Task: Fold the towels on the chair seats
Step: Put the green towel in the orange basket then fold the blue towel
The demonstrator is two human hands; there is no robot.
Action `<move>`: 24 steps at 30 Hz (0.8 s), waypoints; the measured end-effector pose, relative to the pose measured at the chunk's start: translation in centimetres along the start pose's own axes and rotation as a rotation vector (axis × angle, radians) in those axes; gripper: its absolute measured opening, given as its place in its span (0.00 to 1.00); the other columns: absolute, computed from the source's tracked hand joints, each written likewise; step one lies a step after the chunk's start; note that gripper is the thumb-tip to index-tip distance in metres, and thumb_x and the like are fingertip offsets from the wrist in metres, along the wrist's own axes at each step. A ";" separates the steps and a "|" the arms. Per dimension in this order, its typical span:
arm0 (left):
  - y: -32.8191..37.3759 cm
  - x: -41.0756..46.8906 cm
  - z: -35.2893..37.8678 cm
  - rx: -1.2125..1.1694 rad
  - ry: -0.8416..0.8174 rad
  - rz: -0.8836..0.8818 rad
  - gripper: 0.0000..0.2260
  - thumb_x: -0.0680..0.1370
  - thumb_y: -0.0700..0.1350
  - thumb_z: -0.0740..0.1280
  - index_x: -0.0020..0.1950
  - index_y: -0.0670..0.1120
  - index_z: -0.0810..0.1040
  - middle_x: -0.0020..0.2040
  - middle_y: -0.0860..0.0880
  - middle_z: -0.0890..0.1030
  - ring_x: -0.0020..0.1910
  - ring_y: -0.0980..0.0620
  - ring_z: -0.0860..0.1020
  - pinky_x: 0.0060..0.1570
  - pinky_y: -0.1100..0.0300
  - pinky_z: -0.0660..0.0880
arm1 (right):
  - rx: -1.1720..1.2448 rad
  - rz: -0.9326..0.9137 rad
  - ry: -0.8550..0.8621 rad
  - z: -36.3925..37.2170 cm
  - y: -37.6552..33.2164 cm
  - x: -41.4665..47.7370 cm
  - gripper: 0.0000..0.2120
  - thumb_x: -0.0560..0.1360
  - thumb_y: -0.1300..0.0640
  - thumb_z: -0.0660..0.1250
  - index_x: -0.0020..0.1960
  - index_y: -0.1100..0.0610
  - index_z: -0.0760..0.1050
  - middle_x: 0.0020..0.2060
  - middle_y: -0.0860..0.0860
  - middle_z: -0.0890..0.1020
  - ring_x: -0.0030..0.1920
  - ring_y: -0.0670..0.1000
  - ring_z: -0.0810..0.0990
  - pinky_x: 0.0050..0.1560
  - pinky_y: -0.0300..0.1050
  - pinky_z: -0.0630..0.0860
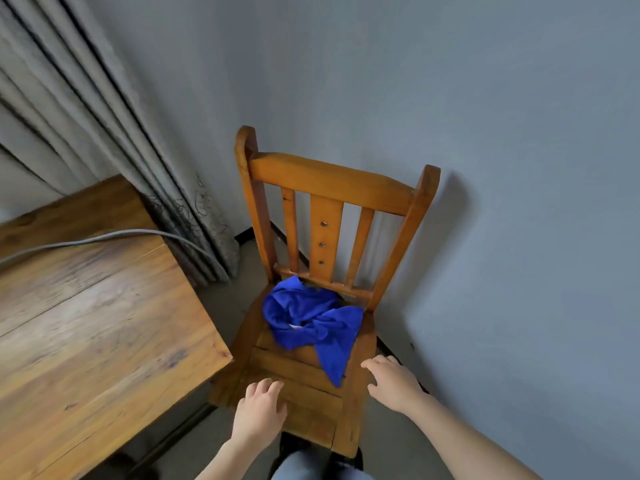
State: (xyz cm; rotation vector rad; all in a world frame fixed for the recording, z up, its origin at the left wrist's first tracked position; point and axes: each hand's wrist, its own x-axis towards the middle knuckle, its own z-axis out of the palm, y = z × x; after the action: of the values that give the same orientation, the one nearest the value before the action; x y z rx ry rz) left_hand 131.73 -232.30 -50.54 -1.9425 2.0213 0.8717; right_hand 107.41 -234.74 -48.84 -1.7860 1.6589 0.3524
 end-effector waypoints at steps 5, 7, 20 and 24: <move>-0.3 6.1 1.1 0.063 -0.011 -0.041 0.23 0.80 0.52 0.57 0.74 0.51 0.58 0.76 0.50 0.57 0.75 0.48 0.55 0.71 0.56 0.61 | 0.026 -0.002 -0.029 2.3 0.4 5.3 0.24 0.79 0.56 0.58 0.74 0.51 0.58 0.71 0.49 0.64 0.70 0.52 0.63 0.67 0.47 0.66; -0.2 9.1 1.2 0.070 0.008 -0.050 0.24 0.80 0.50 0.57 0.75 0.51 0.56 0.77 0.50 0.55 0.75 0.47 0.53 0.71 0.54 0.59 | 0.008 -0.028 -0.017 3.0 0.3 7.5 0.24 0.79 0.56 0.57 0.74 0.51 0.57 0.72 0.49 0.62 0.71 0.53 0.61 0.68 0.47 0.65; -4.2 24.9 11.0 0.368 -0.058 0.046 0.28 0.77 0.55 0.62 0.75 0.52 0.57 0.69 0.49 0.67 0.71 0.46 0.60 0.66 0.49 0.61 | -0.174 -0.065 0.022 9.6 2.2 25.0 0.38 0.77 0.57 0.60 0.76 0.47 0.39 0.76 0.52 0.41 0.71 0.57 0.59 0.66 0.52 0.62; -5.9 23.5 12.6 0.354 0.061 0.102 0.21 0.54 0.53 0.80 0.43 0.51 0.83 0.36 0.51 0.81 0.42 0.45 0.80 0.35 0.50 0.76 | -0.243 -0.006 0.047 12.8 2.9 24.6 0.40 0.65 0.53 0.75 0.73 0.50 0.61 0.65 0.56 0.72 0.58 0.58 0.76 0.51 0.53 0.73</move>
State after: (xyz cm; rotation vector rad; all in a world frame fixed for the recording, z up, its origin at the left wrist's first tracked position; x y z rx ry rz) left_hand 131.66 -245.01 -74.73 -1.7030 2.1498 0.4377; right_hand 111.53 -245.80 -74.07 -1.9895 1.7022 0.5325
